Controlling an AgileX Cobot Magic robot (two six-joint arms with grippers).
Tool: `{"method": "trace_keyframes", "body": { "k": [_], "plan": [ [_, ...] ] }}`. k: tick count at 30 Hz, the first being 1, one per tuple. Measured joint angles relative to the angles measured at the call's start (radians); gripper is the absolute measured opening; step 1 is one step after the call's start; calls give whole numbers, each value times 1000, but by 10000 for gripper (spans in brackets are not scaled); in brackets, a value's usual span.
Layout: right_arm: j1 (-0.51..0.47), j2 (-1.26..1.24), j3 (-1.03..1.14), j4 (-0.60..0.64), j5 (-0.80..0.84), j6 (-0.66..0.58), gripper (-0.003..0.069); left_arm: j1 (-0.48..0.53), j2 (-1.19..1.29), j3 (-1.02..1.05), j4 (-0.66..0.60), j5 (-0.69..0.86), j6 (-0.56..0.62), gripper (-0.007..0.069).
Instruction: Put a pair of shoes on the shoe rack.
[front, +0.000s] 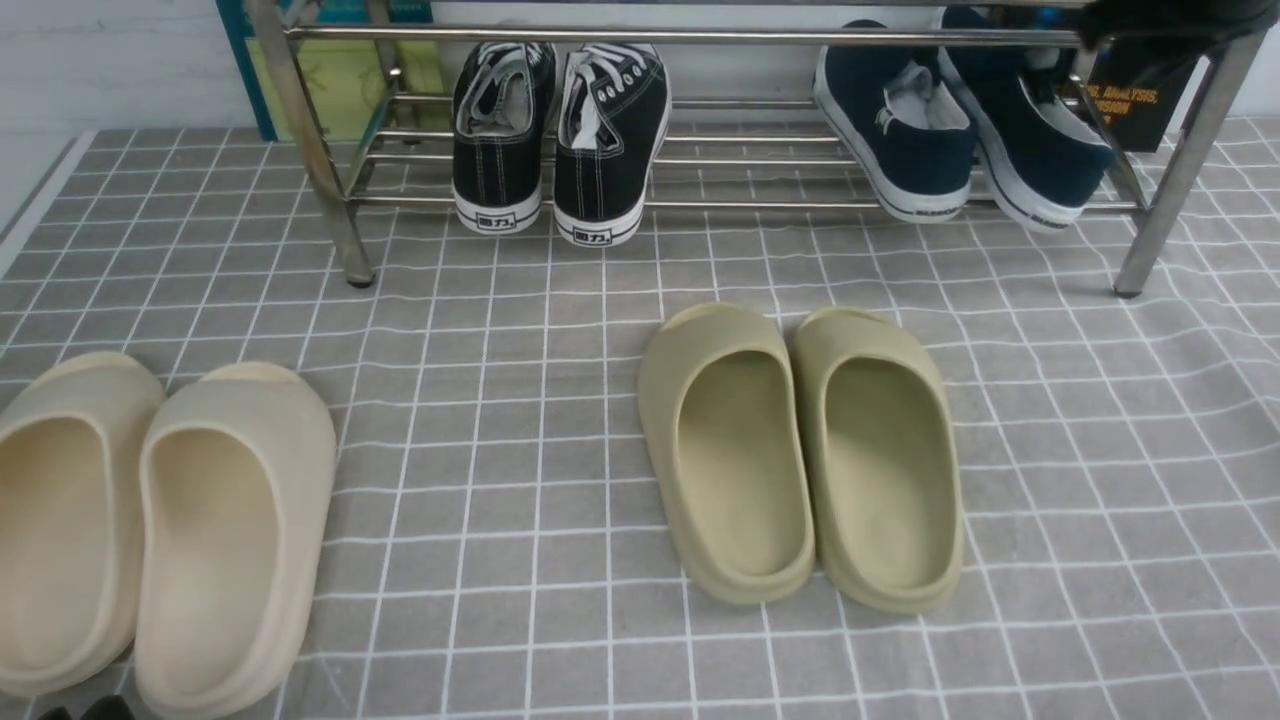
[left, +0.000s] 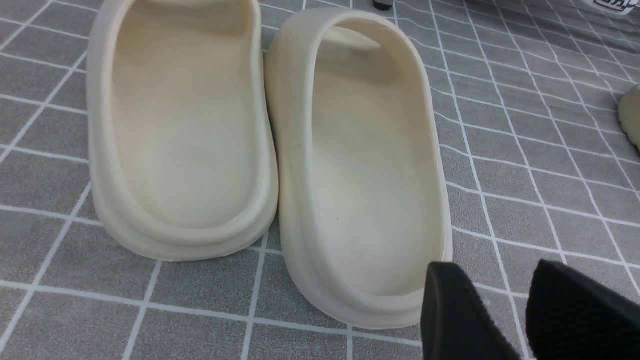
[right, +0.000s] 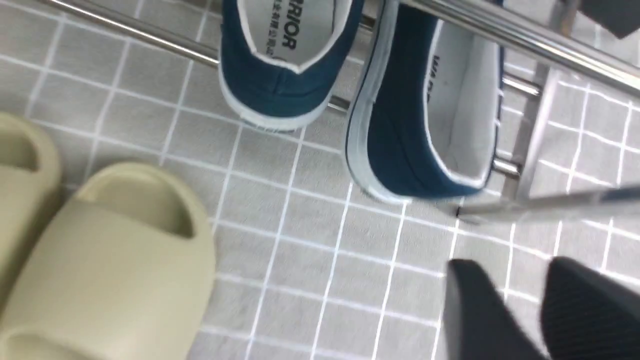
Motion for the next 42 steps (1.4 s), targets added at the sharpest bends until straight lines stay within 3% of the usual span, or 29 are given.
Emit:
{"method": "trace_keyframes", "body": {
  "k": [2, 3, 5, 9, 15, 22, 29, 36, 42],
  "plan": [
    [0, -39, 42, 14, 0, 2, 138, 0, 0, 0, 0, 0, 0, 238],
    [0, -105, 132, 46, 0, 3, 66, 0, 0, 0, 0, 0, 0, 238],
    [0, -201, 252, 69, 1, 3, 6, 0, 0, 0, 0, 0, 0, 238],
    [0, -374, 464, 80, -22, 3, -4, 0, 0, 0, 0, 0, 0, 238],
    [0, -814, 913, 123, -282, 13, -4, 0, 0, 0, 0, 0, 0, 238],
    [0, -1179, 1237, 196, -506, 13, -3, 0, 0, 0, 0, 0, 0, 238],
    [0, -1320, 1326, 230, -520, 13, -2, 0, 0, 0, 0, 0, 0, 238],
    [0, -1347, 1330, 327, -409, 13, 2, 0, 0, 0, 0, 0, 0, 238],
    [0, -1347, 1330, 327, -369, 13, 5, 0, 0, 0, 0, 0, -1, 238]
  ]
}}
